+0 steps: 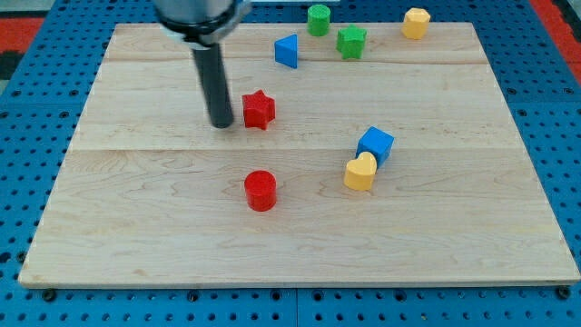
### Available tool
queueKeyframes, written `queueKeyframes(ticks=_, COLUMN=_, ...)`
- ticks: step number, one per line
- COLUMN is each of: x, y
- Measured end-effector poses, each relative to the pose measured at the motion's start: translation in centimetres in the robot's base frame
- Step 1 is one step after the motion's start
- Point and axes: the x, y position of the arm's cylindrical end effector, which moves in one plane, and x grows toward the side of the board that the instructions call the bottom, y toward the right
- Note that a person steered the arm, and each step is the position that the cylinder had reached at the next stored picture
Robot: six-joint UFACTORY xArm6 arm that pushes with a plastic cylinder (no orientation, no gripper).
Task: Push the red star slightly right
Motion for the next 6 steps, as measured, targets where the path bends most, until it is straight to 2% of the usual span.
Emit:
queueKeyframes(ticks=1, x=0.0, y=7.7)
queueKeyframes(ticks=2, x=-0.4, y=11.5)
queueKeyframes(ticks=4, x=-0.4, y=0.7)
queueKeyframes(ticks=5, x=-3.9, y=3.2)
queueKeyframes(ticks=6, x=-4.8, y=9.5)
